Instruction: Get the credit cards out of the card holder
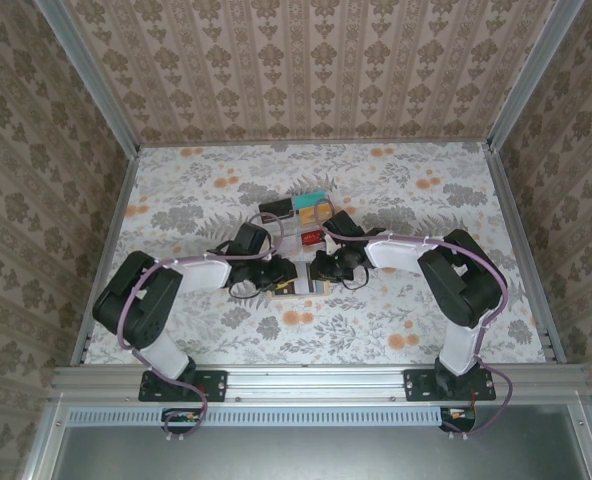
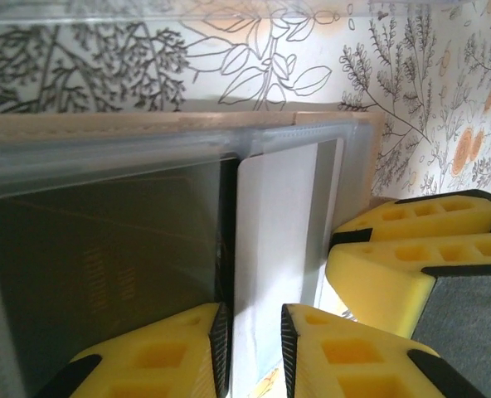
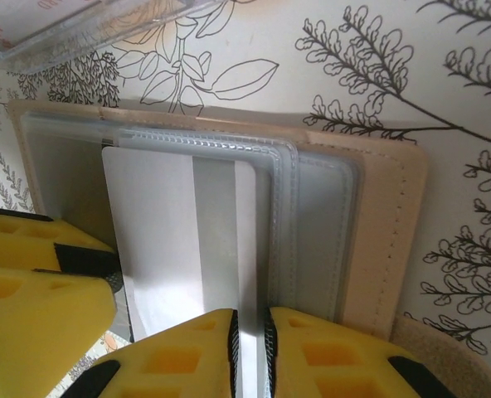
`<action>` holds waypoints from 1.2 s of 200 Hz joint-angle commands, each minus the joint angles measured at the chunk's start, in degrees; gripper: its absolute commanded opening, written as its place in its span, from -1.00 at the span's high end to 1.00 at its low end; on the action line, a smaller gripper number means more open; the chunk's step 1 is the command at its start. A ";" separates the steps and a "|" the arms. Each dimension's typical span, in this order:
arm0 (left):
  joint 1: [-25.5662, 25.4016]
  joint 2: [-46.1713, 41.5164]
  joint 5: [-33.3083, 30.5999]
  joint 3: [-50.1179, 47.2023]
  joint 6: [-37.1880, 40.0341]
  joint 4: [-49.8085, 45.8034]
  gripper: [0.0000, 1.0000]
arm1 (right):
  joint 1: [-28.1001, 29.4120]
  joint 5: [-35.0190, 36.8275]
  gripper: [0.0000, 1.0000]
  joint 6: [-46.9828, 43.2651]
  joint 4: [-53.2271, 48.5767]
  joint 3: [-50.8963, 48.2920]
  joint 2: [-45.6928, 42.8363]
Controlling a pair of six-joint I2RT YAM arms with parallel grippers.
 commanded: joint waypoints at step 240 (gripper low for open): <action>2.30 -2.08 1.16 -2.62 1.52 -0.87 1.00 | -0.40 1.91 0.60 1.64 -0.99 -1.13 0.79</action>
